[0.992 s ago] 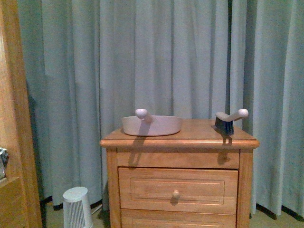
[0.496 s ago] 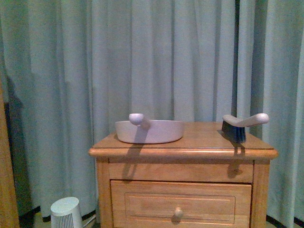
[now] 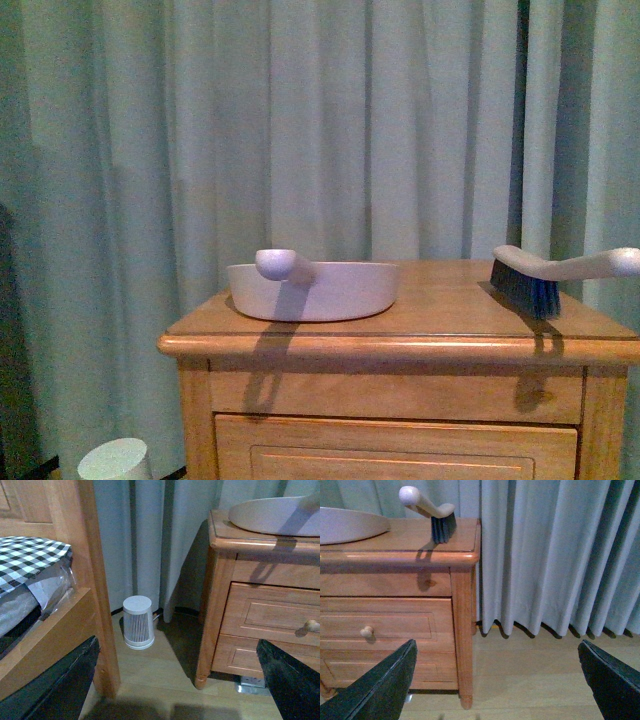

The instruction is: Clean up trash

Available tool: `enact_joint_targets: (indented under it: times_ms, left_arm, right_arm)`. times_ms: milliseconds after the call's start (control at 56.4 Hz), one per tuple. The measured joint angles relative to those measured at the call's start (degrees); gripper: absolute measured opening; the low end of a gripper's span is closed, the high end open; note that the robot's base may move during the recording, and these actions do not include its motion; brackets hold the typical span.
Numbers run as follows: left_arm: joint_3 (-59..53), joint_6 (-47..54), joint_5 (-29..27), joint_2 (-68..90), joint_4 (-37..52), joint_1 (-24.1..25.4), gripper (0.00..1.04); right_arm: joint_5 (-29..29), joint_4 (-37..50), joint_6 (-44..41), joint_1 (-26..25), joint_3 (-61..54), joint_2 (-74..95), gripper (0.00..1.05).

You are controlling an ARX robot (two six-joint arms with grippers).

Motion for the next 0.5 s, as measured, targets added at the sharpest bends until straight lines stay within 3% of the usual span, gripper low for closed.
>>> enact_joint_targets:
  times_ms: [496]
  left_arm:
    - [0.00,0.00,0.00,0.00,0.00,0.00,0.97]
  right_arm:
    - [0.02,-0.02,0.00,0.00,0.00,0.00,0.97]
